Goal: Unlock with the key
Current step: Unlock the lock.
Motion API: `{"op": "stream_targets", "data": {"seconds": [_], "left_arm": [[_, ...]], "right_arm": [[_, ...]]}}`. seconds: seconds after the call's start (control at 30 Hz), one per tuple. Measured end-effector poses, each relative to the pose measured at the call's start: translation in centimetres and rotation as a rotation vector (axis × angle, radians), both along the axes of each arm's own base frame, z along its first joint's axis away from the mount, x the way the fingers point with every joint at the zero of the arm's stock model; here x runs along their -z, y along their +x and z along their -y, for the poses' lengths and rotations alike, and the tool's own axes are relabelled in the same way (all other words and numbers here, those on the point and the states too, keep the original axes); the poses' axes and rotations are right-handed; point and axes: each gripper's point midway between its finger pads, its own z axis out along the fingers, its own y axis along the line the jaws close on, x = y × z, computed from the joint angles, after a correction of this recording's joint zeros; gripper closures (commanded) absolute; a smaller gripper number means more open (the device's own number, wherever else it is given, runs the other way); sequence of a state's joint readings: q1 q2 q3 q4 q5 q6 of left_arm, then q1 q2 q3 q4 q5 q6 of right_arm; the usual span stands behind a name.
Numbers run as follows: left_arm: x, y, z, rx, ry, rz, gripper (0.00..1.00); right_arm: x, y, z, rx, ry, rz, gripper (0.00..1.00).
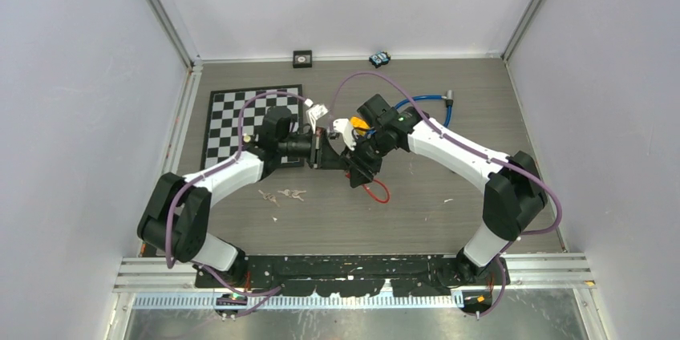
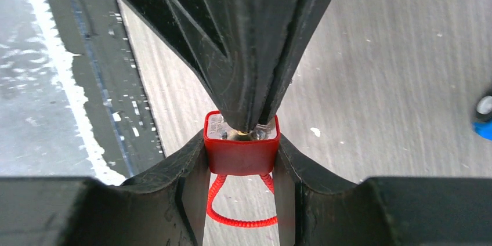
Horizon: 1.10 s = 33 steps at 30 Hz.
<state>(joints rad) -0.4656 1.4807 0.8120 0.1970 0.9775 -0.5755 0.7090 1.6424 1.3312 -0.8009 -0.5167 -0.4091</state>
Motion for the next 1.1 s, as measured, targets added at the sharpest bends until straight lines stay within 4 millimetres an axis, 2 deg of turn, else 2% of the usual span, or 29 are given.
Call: {"op": "stream_targets", "data": {"seconds": [0.27, 0.43, 0.5, 0.7, 0.9, 1.03, 1.1], "left_arm": [[-1.9, -2.6, -0.1, 0.202, -0.118, 0.291, 1.00], [-2.2, -4.1, -0.4, 0.327, -0.178, 0.456, 1.00], [-2.2, -4.5, -0.5, 0.367, -0.194, 0.526, 0.94], [-2.2, -4.7, -0.9, 0.386, -0.185, 0.638, 0.62], [-1.5, -3.2, -2.3, 0.258, -0.107, 0.624, 0.29], [-1.0, -1.3, -3.0, 0.123, -0.038, 0.523, 0.24], [-0.9, -0.3, -3.0, 0.056, -0.011, 0.409, 0.24]], "right_arm": [[-1.7, -2.6, -0.3, -0.091, 0.136, -0.137, 0.99], [-2.2, -4.2, -0.4, -0.142, 0.179, -0.199, 1.00], [-2.3, -4.5, -0.4, -0.153, 0.187, -0.209, 1.00], [-2.3, -4.6, -0.5, -0.157, 0.193, -0.211, 1.00], [-1.5, -3.3, 0.0, -0.107, 0.152, -0.165, 0.99], [-1.2, -1.7, 0.3, -0.046, 0.110, -0.099, 1.00], [-0.9, -1.0, 0.4, -0.016, 0.084, -0.065, 1.00]]}}
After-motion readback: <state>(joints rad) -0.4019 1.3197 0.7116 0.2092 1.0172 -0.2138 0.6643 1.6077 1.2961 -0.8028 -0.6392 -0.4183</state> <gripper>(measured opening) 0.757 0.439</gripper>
